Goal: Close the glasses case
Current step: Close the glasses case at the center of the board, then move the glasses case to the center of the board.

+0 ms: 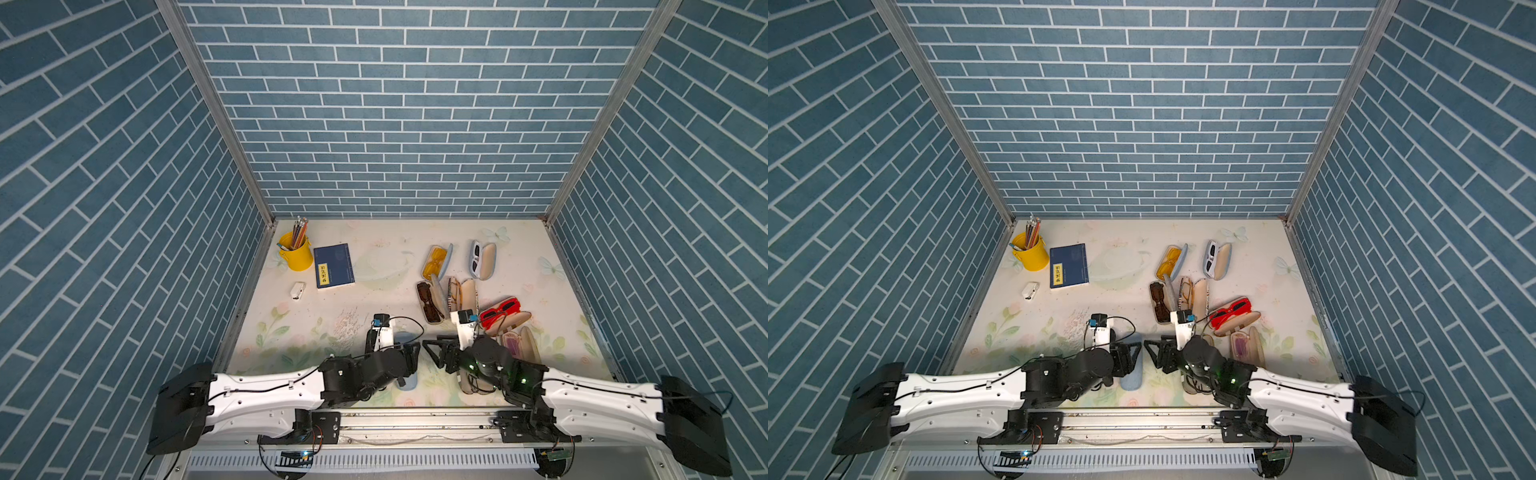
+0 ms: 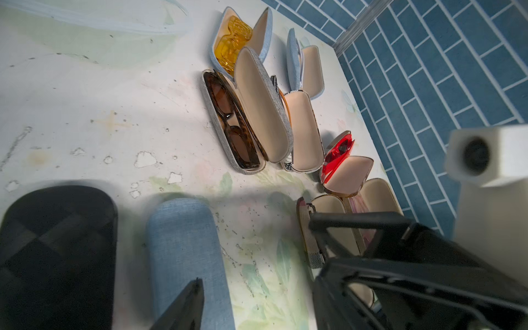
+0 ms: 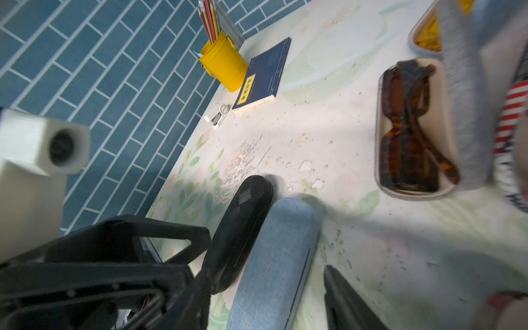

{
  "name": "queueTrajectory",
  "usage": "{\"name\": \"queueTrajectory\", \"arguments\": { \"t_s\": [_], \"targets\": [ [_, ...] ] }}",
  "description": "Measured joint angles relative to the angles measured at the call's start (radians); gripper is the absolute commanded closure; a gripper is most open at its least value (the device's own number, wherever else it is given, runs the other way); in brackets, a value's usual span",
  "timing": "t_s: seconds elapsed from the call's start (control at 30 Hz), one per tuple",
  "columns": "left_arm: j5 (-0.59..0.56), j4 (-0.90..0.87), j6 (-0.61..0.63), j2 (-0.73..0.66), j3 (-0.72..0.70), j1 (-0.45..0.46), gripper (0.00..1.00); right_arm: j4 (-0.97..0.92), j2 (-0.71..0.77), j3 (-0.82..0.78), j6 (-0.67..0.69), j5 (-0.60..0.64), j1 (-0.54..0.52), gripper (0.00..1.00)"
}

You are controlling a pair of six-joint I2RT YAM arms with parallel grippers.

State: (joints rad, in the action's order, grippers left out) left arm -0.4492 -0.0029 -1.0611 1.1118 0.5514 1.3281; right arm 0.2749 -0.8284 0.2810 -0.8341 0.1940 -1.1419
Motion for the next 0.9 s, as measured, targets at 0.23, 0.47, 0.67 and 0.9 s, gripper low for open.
{"name": "queueTrajectory", "arguments": {
  "t_s": [0.23,0.47,0.67,0.9],
  "targets": [
    [0.055,0.113,0.018,0.212,0.094,0.045,0.33,-0.343,0.367,-0.008,0.003,0.067,0.089,0.22],
    [0.140,0.178,0.033,0.415,0.203,0.055,0.36,-0.556,0.475,-0.015,0.005,0.099,0.136,0.20],
    [0.202,0.188,0.055,0.531,0.292,0.056,0.40,-0.610,0.475,-0.036,0.005,0.101,0.148,0.20],
    [0.211,0.159,0.068,0.576,0.335,0.051,0.45,-0.631,0.494,-0.042,0.005,0.098,0.150,0.20]
  ]
}}
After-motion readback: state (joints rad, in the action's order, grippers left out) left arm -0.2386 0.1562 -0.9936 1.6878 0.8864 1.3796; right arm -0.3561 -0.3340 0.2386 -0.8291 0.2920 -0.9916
